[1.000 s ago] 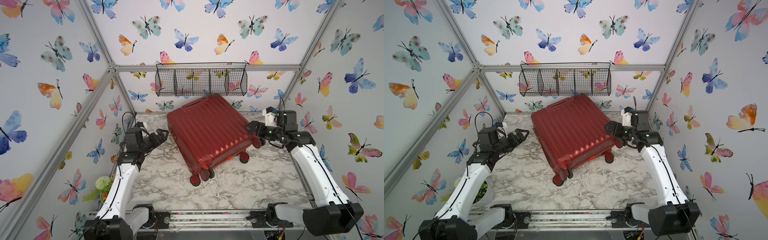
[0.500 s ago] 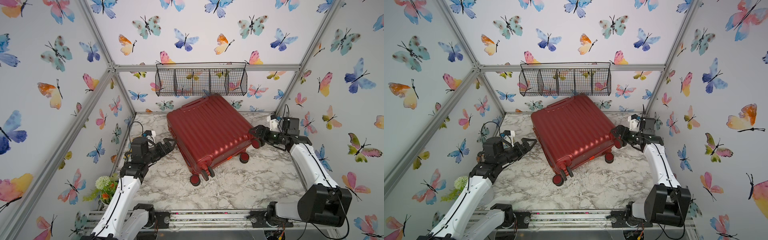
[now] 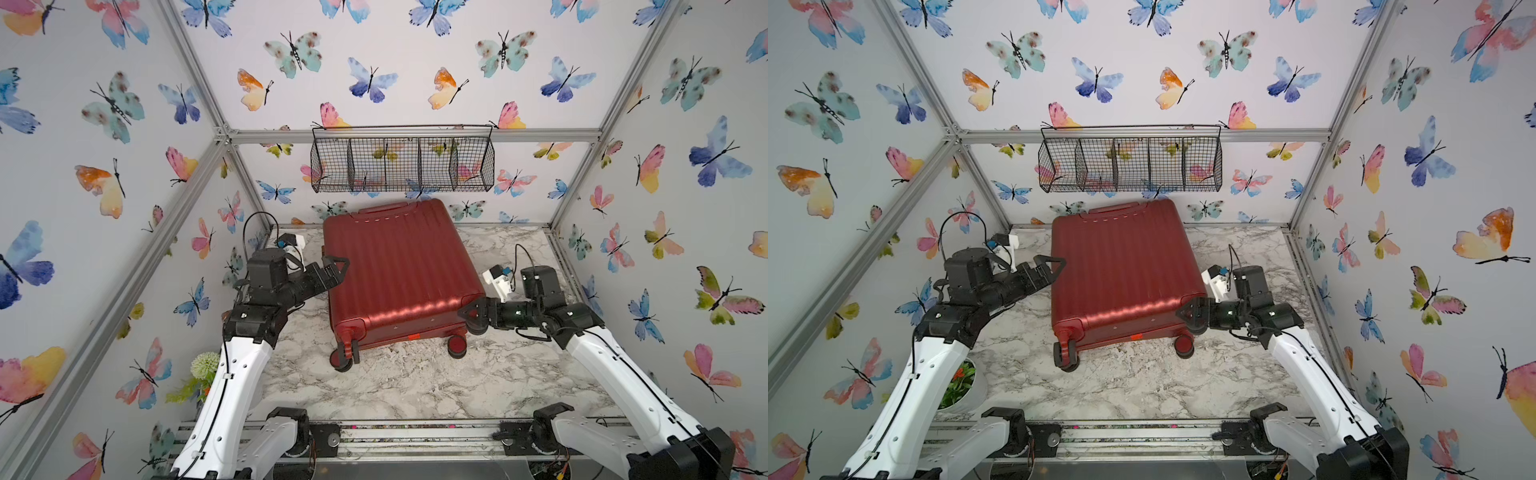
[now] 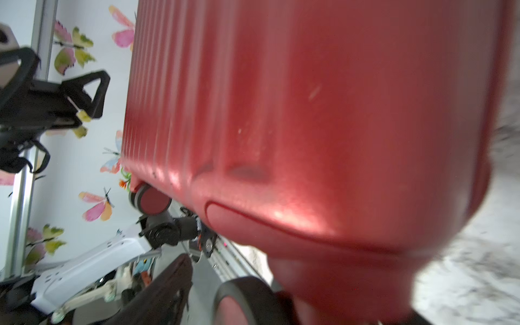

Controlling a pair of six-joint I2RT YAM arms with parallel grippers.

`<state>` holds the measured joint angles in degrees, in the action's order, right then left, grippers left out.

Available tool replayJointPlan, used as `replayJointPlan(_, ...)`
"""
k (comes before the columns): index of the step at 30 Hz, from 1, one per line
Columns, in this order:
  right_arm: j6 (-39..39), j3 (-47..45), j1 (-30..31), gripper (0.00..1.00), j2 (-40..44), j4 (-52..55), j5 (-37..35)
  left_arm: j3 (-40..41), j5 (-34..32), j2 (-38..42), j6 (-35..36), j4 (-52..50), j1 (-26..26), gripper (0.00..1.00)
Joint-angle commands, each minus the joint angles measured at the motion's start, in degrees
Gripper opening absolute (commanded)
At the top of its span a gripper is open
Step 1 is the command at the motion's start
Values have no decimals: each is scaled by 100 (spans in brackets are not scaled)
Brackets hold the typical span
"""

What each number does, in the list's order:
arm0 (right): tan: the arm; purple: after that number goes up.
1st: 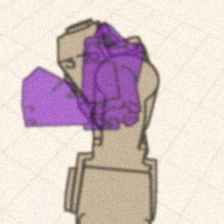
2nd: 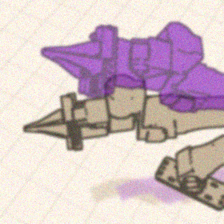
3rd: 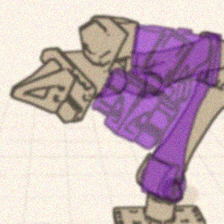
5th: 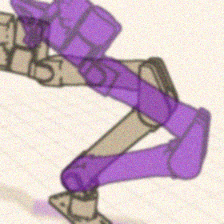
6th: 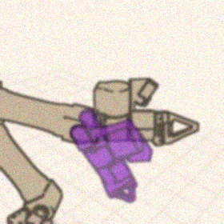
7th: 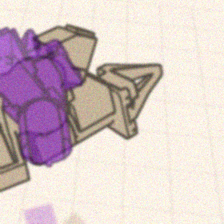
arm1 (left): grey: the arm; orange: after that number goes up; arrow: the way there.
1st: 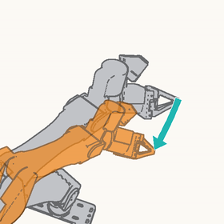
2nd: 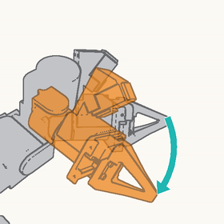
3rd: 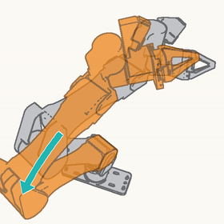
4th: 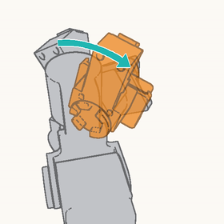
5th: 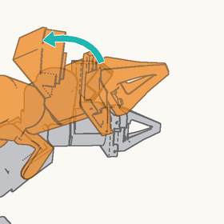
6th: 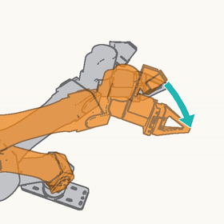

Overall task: Close the suitcase zippers
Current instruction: Adjust the suitcase at the center of the board, then pick up the suitcase from the center of the board.

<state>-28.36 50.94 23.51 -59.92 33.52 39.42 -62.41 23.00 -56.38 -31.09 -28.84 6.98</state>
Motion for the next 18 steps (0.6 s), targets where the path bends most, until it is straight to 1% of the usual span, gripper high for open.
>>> replayJointPlan(1,-1044,-93,978,84,-28,-896,-207,-322,-681,61,432,-769,394,98)
replayJointPlan(3,-1257,285,2037,84,-495,-1197,-873,-587,-1392,-32,370,-855,1288,98)
replayJointPlan(4,-1288,485,2406,84,-747,-1235,-1048,-666,-1597,-107,302,-891,1649,98)
replayJointPlan(5,-1291,704,2704,84,-1065,-1286,-1079,-715,-1729,-163,210,-904,1952,98)
replayJointPlan(6,-1227,905,2879,84,-1314,-1266,-1051,-716,-1822,-188,102,-905,2159,98)
replayJointPlan(7,-1127,1044,2921,84,-1415,-1149,-1073,-690,-1915,-168,27,-921,2289,98)
replayJointPlan(8,-1059,1066,2916,86,-1383,-1145,-1081,-649,-2014,-105,-66,-945,2370,98)
replayJointPlan(10,-1052,902,2869,91,-1073,-1270,-1343,-527,-2058,110,-234,-946,2440,98)
replayJointPlan(12,-862,831,2636,95,-857,-963,-1247,-420,-2099,273,-379,-952,2622,98)
replayJointPlan(13,-658,881,2448,96,-814,-550,-1256,-372,-2162,318,-474,-963,2833,98)
replayJointPlan(15,-272,957,2070,97,-661,210,-1629,-280,-2484,309,-704,-999,3435,98)
replayJointPlan(18,162,920,1191,99,-303,858,-2294,-176,-3121,137,-1200,-1104,4581,98)
